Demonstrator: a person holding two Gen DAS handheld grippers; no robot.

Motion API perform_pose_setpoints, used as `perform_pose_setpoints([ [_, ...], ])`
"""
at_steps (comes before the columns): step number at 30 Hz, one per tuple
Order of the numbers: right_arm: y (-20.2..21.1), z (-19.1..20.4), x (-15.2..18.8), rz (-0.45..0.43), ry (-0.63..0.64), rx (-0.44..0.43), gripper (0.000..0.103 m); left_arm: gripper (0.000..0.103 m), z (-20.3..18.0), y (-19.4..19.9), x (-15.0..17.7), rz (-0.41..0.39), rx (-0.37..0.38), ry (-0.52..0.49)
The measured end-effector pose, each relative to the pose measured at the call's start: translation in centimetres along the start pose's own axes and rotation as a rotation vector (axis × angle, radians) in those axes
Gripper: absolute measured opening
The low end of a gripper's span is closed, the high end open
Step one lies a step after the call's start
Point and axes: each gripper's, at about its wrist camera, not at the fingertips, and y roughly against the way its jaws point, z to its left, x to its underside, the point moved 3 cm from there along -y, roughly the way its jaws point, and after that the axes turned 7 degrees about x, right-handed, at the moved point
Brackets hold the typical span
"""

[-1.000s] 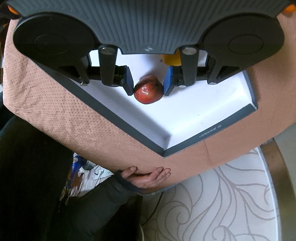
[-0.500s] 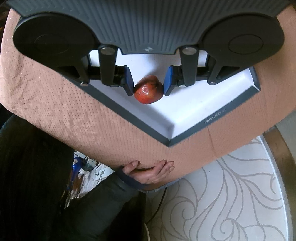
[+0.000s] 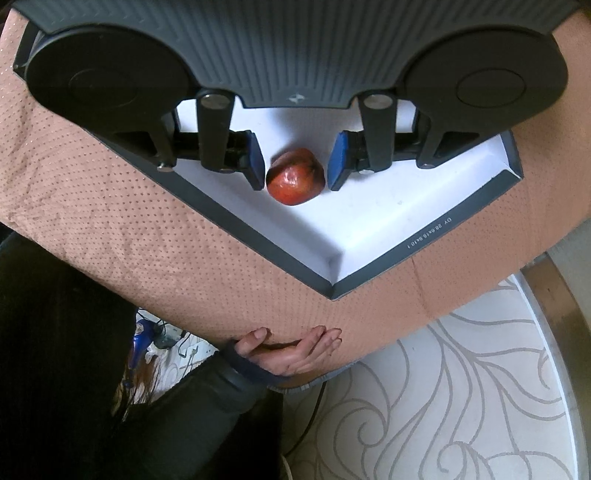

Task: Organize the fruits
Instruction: 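Open the left gripper to drop the red fruit into the box, then withdraw the left gripper toward the fruit cluster while the right gripper holds the orange over the box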

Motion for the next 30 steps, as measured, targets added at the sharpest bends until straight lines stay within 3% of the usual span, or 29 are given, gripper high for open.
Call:
perform_pose_setpoints([
  [3, -0.2, -0.1, -0.1, -0.002, 0.0, -0.003, 0.041, 0.053, 0.0, 0.1, -0.1, -0.006, -0.006, -0.003],
  [8, -0.4, -0.2, -0.2, -0.008, 0.002, -0.005, 0.041, 0.055, 0.2, 0.5, -0.1, -0.013, -0.013, -0.001],
  [13, -0.5, -0.6, -0.4, -0.013, -0.012, 0.0, 0.041, 0.066, 0.2, 1.3, 0.0, -0.027, -0.014, 0.015],
  [30, -2.2, -1.8, -0.8, -0.007, -0.04, -0.026, 0.041, 0.067, -0.4, 5.6, 0.6, -0.078, -0.015, 0.027],
])
